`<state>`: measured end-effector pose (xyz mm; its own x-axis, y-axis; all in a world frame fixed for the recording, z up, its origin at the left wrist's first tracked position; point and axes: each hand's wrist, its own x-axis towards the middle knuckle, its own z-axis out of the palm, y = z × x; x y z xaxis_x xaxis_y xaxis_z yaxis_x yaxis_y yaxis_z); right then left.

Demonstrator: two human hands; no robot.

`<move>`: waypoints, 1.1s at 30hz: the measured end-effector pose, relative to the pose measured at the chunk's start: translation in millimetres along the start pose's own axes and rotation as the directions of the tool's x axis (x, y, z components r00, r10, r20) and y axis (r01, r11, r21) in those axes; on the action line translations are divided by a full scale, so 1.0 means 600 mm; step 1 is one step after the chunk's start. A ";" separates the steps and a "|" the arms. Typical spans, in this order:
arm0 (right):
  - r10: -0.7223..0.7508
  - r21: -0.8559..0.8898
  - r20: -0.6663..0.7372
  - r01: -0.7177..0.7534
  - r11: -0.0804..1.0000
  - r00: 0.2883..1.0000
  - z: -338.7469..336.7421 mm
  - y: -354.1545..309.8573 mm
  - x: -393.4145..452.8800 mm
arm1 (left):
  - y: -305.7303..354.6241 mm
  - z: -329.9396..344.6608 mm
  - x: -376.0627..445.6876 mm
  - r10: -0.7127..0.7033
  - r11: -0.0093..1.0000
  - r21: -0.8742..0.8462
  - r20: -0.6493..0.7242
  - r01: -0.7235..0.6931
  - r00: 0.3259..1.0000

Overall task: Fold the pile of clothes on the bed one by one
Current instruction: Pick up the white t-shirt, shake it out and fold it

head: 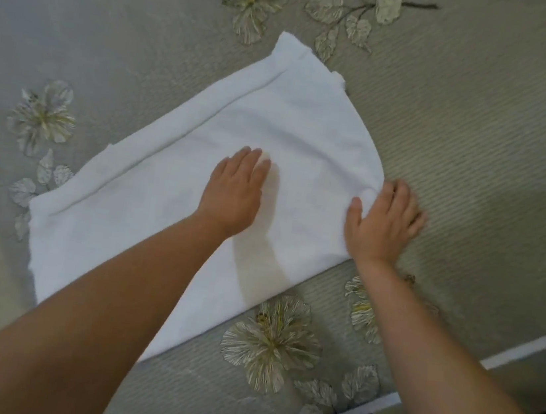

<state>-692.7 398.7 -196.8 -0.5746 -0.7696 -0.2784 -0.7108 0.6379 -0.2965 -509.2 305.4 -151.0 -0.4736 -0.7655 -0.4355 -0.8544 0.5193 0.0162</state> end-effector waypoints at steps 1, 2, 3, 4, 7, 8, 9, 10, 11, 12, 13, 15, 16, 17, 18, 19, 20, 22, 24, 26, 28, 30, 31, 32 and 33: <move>-0.013 0.014 -0.035 0.013 1.000 0.999 0.001 0.003 0.001 | 0.008 -0.017 0.037 0.044 0.999 0.015 -0.034 -0.043 0.998; -0.026 0.021 -0.074 0.028 0.999 0.997 0.003 0.005 0.003 | 0.016 -0.034 0.074 0.092 0.995 0.034 -0.058 -0.090 0.994; -0.038 0.016 -0.104 0.040 0.999 0.994 0.005 0.004 0.005 | 0.025 -0.052 0.110 0.137 0.989 0.056 -0.074 -0.133 0.988; -0.046 0.004 -0.125 0.046 0.999 0.991 0.007 0.002 0.006 | 0.033 -0.067 0.147 0.175 0.982 0.086 -0.078 -0.168 0.982; -0.056 -0.015 -0.138 0.054 0.998 0.989 0.012 -0.001 0.013 | 0.058 -0.104 0.244 0.169 0.977 0.131 -0.015 -0.165 0.986; -0.058 -0.013 -0.146 0.057 0.998 0.988 0.014 0.001 0.015 | 0.066 -0.109 0.264 0.146 0.980 0.134 0.039 -0.150 0.989; -0.059 -0.013 -0.154 0.058 0.998 0.986 0.015 0.003 0.016 | 0.075 -0.112 0.276 0.135 0.978 0.147 0.086 -0.147 0.987; -0.063 -0.013 -0.164 0.061 0.998 0.985 0.017 0.004 0.016 | 0.082 -0.111 0.283 0.138 0.974 0.165 0.103 -0.154 0.985; -0.066 -0.009 -0.166 0.065 0.998 0.984 0.017 0.005 0.015 | 0.085 -0.109 0.284 0.149 0.969 0.183 0.093 -0.164 0.985; -0.073 -0.002 -0.173 0.074 0.997 0.982 0.017 0.007 0.015 | 0.086 -0.108 0.281 0.159 0.966 0.196 0.072 -0.170 0.985; -0.080 0.010 -0.178 0.083 0.996 0.981 0.017 0.008 0.016 | 0.084 -0.107 0.276 0.168 0.963 0.204 0.056 -0.176 0.984; -0.097 0.035 -0.193 0.105 0.994 0.976 0.013 0.010 0.016 | 0.076 -0.105 0.258 0.194 0.953 0.232 0.029 -0.195 0.981; -0.109 0.043 -0.199 0.120 0.992 0.974 0.010 0.010 0.015 | 0.071 -0.105 0.246 0.203 0.948 0.250 -0.002 -0.196 0.979; -0.127 0.052 -0.204 0.140 0.989 0.971 0.006 0.010 0.014 | 0.066 -0.105 0.232 0.207 0.945 0.266 -0.042 -0.188 0.977; -0.150 0.060 -0.207 0.166 0.984 0.967 0.004 0.011 0.013 | 0.060 -0.103 0.216 0.207 0.944 0.277 -0.079 -0.178 0.975; -0.181 0.070 -0.203 0.198 0.978 0.962 0.000 0.010 0.010 | 0.052 -0.101 0.198 0.203 0.946 0.279 -0.109 -0.166 0.973; -0.217 0.088 -0.204 0.238 0.967 0.955 -0.006 0.007 0.007 | 0.041 -0.099 0.180 0.195 0.951 0.269 -0.133 -0.154 0.972; -0.279 0.122 -0.245 0.315 0.941 0.928 -0.023 -0.008 -0.004 | 0.009 -0.092 0.140 0.170 0.968 0.211 -0.164 -0.134 0.972; -0.326 0.128 -0.319 0.381 0.916 0.890 -0.050 -0.042 -0.031 | -0.034 -0.085 0.090 0.131 0.987 0.116 -0.193 -0.110 0.972; -0.394 0.126 -0.390 0.472 0.873 0.832 -0.072 -0.088 -0.083 | -0.085 -0.076 0.031 0.105 0.994 0.030 -0.205 -0.101 0.973; -0.500 0.097 -0.378 0.570 0.816 0.779 -0.079 -0.141 -0.157 | -0.144 -0.066 -0.031 0.110 0.994 0.010 -0.194 -0.111 0.975; -0.579 0.044 -0.270 0.610 0.791 0.770 -0.064 -0.194 -0.240 | -0.210 -0.060 -0.091 0.116 0.993 0.022 -0.182 -0.114 0.976; -0.597 0.007 -0.222 0.614 0.790 0.771 -0.051 -0.220 -0.279 | -0.243 -0.058 -0.117 0.120 0.993 0.020 -0.170 -0.119 0.978; -0.599 -0.018 -0.146 0.603 0.797 0.787 -0.037 -0.247 -0.316 | -0.275 -0.054 -0.144 0.130 0.991 0.013 -0.154 -0.130 0.979; -0.586 -0.033 -0.027 0.585 0.810 0.810 -0.024 -0.273 -0.349 | -0.305 -0.049 -0.170 0.143 0.990 0.015 -0.143 -0.142 0.979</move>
<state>-462.0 454.8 -76.6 -0.0600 -0.9978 -0.0269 -0.9256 0.0657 -0.3727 -310.6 277.3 -82.9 -0.6163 -0.7298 -0.2960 -0.7751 0.6285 0.0641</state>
